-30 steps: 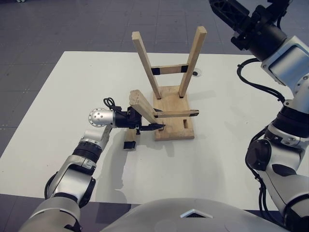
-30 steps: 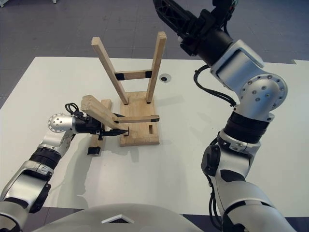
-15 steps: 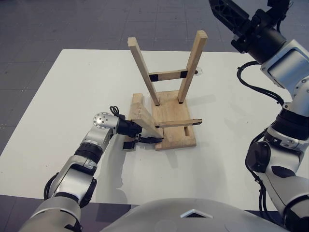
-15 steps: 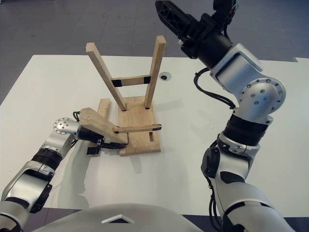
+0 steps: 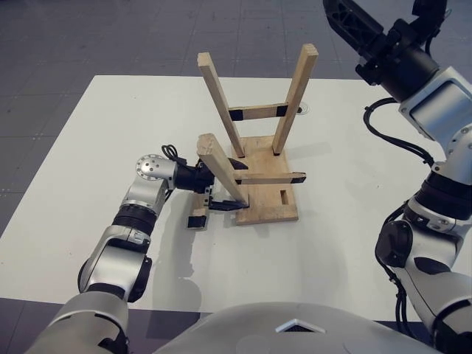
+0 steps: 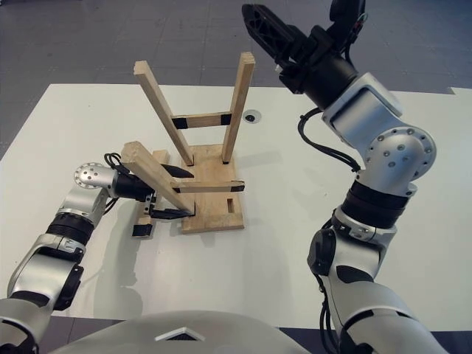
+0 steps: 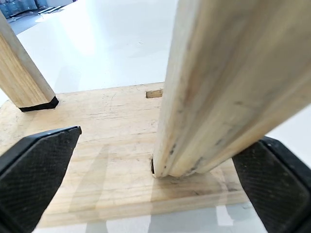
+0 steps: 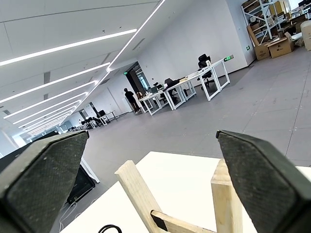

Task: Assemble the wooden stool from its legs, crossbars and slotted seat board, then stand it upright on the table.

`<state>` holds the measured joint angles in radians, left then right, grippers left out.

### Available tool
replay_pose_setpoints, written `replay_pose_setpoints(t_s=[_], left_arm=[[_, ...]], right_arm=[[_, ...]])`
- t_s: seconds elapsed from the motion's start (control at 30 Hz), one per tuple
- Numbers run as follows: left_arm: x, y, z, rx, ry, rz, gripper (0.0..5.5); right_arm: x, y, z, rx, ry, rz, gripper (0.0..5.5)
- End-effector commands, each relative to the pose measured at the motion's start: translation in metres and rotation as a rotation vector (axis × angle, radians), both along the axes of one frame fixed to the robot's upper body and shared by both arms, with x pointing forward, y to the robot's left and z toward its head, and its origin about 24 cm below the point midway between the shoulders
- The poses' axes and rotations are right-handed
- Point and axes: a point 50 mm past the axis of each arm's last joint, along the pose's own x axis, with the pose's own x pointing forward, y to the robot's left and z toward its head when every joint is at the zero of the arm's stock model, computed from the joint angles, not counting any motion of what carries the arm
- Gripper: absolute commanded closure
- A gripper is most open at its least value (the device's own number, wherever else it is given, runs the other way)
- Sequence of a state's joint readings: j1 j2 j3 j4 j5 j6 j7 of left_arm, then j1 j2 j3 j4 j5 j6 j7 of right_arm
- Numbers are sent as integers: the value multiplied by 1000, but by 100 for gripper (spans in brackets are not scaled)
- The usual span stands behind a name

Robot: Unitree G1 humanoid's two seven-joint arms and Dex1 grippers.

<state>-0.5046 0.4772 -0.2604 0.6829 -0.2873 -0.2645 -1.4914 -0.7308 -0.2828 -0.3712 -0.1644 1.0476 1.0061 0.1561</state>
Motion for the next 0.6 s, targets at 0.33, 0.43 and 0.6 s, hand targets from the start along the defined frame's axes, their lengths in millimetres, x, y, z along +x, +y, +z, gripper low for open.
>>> replay_pose_setpoints(t_s=[0.33,0.43,0.6], left_arm=[[-18,-2,115,-113,101,-203,3],[-19,-4,139,-192,152,-193,3],[-10,-8,206,-503,201,-100,3]], right_arm=[[-5,-8,-2,13,-17,-46,65],[-6,-8,-3,11,-20,-47,65],[-4,-8,-3,7,-22,-54,65]])
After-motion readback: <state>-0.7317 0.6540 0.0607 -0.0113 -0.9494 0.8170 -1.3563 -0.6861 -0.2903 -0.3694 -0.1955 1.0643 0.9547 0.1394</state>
